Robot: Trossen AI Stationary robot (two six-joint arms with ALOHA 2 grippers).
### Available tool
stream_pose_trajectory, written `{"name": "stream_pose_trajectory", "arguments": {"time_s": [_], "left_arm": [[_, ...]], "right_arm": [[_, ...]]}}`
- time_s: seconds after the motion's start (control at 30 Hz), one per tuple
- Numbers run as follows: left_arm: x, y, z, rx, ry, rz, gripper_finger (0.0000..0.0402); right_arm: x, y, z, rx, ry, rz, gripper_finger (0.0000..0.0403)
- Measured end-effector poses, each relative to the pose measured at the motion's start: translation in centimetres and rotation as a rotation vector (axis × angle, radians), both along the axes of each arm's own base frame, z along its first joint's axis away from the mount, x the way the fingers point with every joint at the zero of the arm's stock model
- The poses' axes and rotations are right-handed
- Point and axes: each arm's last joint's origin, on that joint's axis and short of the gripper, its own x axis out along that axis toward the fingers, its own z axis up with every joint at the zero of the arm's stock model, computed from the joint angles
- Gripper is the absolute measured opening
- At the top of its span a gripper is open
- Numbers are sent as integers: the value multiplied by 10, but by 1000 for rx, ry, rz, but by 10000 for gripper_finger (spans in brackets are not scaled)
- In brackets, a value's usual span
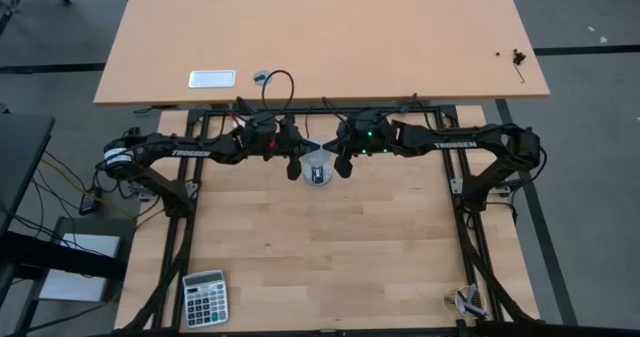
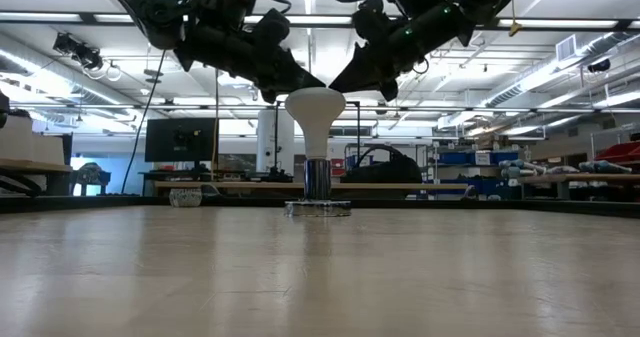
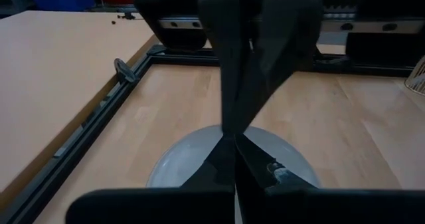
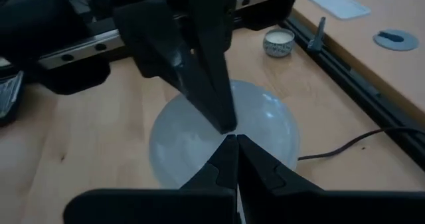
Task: Screw lightbulb
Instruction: Insert the lightbulb into the lamp
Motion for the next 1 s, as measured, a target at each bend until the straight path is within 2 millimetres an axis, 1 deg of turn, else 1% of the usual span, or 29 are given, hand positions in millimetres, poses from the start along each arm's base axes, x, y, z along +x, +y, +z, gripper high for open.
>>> {"name": "stream_pose_trajectory", "arguments": {"time_s": [0.13,0.23,0.33,0.43,0.73,0.9,1.0], "left_arm": [[0,1,1,7,-8,12,0],[0,1,1,7,-9,10,0],[0,1,1,4,-12,-1,0],[0,0,1,1,-11,-10,0],[-1,1,-1,-3,7,4,0],[-2,5,0,2,6,27,0],[-2,5,0,2,8,27,0]], "right_arm": [[-4,0,5,-56,-2,-38,12],[-7,-5,7,-89,10,-76,12],[-9,-12,3,-76,34,-102,12],[-10,-14,-1,-51,58,-106,12],[-8,2,0,-34,71,-60,12],[-5,13,-1,9,67,35,12],[-6,17,4,-12,49,44,12]]}}
